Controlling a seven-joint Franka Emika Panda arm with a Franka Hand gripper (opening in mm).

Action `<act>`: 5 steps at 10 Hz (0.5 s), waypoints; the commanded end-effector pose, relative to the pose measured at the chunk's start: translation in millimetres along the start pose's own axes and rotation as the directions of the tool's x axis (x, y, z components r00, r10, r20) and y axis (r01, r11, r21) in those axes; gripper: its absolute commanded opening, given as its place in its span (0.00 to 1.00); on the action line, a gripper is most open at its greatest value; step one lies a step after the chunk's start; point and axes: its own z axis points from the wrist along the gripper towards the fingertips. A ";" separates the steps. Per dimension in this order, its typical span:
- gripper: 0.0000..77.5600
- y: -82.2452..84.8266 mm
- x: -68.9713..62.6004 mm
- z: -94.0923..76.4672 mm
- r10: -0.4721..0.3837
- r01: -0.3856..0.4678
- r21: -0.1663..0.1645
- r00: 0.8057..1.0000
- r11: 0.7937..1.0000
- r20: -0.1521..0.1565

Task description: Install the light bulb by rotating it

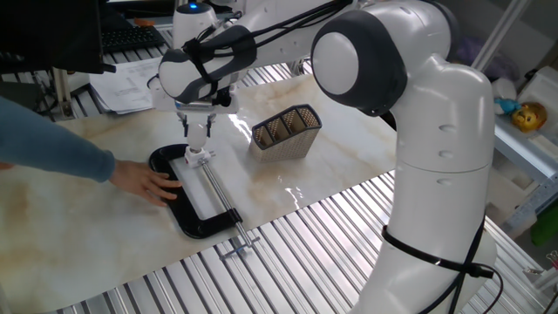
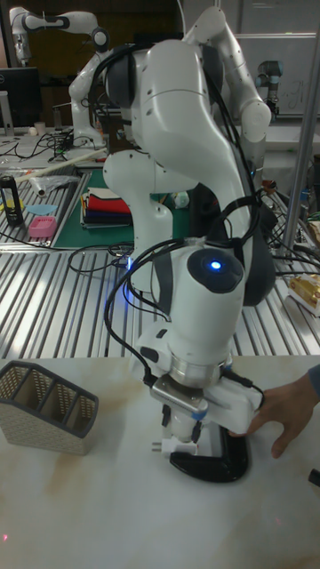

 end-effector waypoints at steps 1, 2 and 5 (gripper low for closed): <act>0.01 -7.7 1.6 6.6 0.242 -0.239 0.052 0.969 0.970 -0.056; 0.01 -10.1 2.6 4.1 0.385 -0.384 0.036 0.919 0.923 -0.085; 0.01 -11.3 2.7 2.7 0.532 -0.532 0.032 0.840 0.846 -0.106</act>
